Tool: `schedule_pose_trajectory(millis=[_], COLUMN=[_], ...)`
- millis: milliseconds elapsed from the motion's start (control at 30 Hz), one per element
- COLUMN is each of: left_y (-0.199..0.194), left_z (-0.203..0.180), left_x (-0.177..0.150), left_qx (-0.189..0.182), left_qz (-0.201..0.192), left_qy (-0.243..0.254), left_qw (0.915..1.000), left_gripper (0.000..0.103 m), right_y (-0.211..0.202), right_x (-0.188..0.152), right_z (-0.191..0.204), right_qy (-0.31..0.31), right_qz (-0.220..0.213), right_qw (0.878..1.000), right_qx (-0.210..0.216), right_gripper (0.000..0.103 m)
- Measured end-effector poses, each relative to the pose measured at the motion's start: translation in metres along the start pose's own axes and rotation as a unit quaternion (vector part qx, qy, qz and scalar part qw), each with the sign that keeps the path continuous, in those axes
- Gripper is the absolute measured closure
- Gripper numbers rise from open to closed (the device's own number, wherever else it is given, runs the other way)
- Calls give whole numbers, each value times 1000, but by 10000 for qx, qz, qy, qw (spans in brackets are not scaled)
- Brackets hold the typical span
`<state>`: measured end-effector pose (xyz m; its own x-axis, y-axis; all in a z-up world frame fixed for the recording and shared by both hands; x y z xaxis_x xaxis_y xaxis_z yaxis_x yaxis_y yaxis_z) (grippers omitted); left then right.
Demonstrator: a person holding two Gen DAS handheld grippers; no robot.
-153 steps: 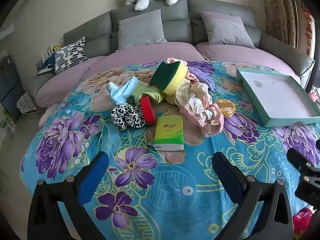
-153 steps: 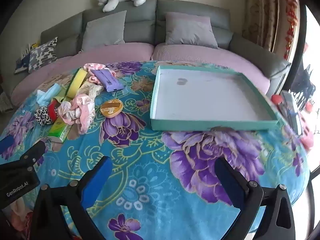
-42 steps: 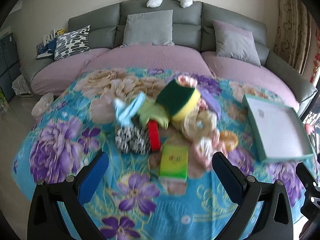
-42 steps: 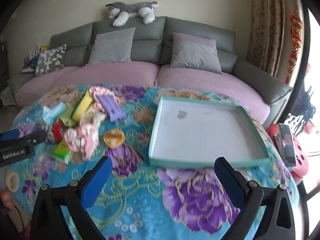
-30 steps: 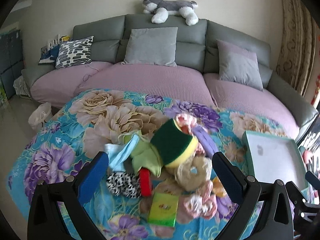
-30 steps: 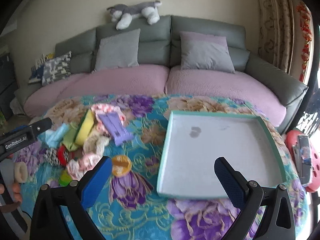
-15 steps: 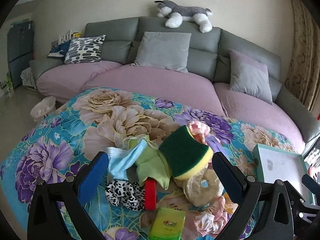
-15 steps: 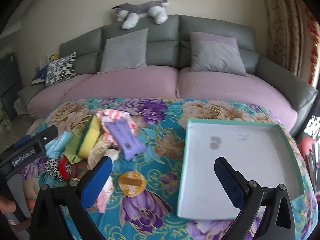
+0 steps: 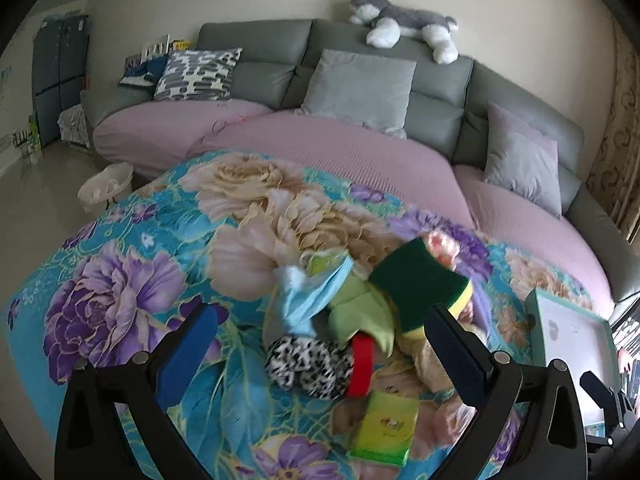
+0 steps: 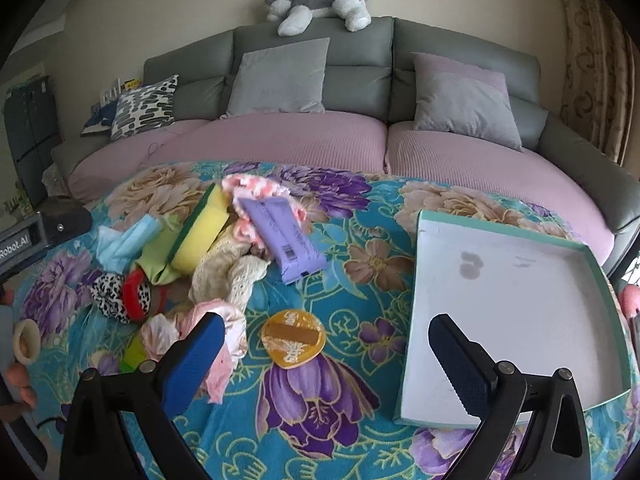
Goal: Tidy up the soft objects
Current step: 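Reach the right gripper into the pile and grasp the pink lace underwear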
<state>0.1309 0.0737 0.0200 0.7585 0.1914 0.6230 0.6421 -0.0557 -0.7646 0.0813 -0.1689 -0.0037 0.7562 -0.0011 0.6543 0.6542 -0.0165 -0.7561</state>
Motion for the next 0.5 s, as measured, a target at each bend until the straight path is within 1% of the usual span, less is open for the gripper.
schedule_pose_trajectory(millis=[67,167,333,433,500], left_y=[7,17,28,33,36], left_z=[-1,-3,1,5,7], left_x=[-5,-11,-19,-22,-23], left_qx=[20,149,199,224,232], left_qz=[231,463,782,880,964], left_qy=[95,213,257,223,186], left_qw=[9997,9986,9964,9956,9949], left_gripper=[0,0,0,0,0], right_y=[3,8,19,24,29], right_x=[-2,-5,-13,-15,-16], right_z=[5,19,41,49,52], right_qy=[-11,-224,-514,-501,-445], right_qz=[37,167,352,389,440], right_qw=[9999,9986,9960,9947,9935], right_qx=[138,456,637,807,949], right_gripper=[0,0,0,4,11])
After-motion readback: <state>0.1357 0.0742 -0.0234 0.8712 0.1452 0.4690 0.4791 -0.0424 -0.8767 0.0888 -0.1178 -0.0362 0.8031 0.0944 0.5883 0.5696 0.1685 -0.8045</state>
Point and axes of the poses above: each gripper's, at about its wrist camera, not at the fingertips, and y roughly the way its jaws point, z to its left, x to its top, the point moved 2 cm from there along y, roughly the way its jaws point, and after that the axes turned 9 degrees about z, right-handed, at the moved point
